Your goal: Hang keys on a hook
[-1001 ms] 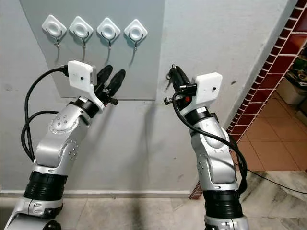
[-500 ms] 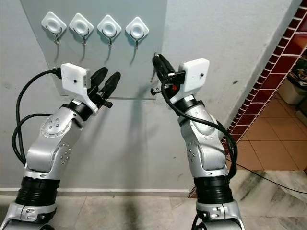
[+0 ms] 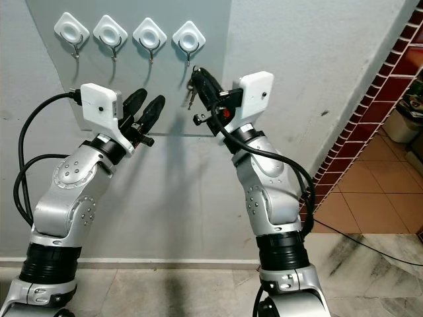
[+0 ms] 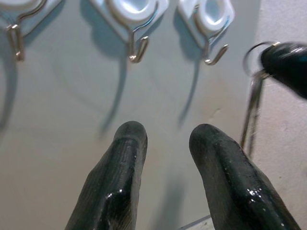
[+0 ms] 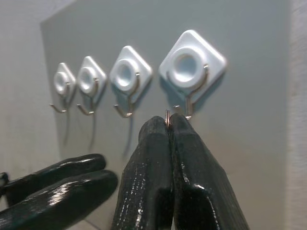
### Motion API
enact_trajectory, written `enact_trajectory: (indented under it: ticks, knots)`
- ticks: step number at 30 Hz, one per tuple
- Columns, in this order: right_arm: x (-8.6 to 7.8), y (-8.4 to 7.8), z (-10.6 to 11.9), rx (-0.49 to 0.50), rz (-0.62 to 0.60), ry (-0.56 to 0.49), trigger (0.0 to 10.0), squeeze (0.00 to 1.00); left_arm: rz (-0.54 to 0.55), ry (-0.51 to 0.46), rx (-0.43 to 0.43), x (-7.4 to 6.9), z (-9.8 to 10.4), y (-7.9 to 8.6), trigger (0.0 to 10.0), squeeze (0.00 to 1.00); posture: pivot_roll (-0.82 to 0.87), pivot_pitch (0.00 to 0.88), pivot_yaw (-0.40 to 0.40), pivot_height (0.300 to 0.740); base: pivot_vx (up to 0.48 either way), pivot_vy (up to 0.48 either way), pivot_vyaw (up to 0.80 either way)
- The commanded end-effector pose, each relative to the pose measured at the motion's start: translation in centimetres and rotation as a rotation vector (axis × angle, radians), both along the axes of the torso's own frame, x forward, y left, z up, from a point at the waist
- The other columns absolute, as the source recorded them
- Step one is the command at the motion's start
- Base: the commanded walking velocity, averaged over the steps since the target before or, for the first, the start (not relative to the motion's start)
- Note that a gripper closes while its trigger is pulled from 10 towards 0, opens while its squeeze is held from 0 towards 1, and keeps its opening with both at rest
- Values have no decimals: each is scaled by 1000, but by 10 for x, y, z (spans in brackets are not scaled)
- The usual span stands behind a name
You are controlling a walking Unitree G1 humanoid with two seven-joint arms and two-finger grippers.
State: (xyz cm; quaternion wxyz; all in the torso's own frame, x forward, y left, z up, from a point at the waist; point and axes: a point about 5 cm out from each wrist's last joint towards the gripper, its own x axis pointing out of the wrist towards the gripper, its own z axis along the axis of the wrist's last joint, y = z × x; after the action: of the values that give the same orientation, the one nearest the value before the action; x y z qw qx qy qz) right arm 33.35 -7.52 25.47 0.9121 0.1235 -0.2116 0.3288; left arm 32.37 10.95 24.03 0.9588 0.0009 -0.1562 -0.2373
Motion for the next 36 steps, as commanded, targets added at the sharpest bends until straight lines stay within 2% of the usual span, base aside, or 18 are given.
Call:
enact_trajectory:
  ticks: [1,14,36]
  knots:
    - [1,4,7,2,32,-18,10000,0,-25,-32,17,-2,9,-6,10000,0,113,21,-37,740,0,0,0]
    - [8,12,10,84,77,16,10000,0,-56,-53,38,-5,15,-12,10000,0,116,23,-29,740,0,0,0]
    - [22,9,16,268,86,93,10000,0,-58,-48,36,-6,16,-12,10000,0,127,27,-30,740,0,0,0]
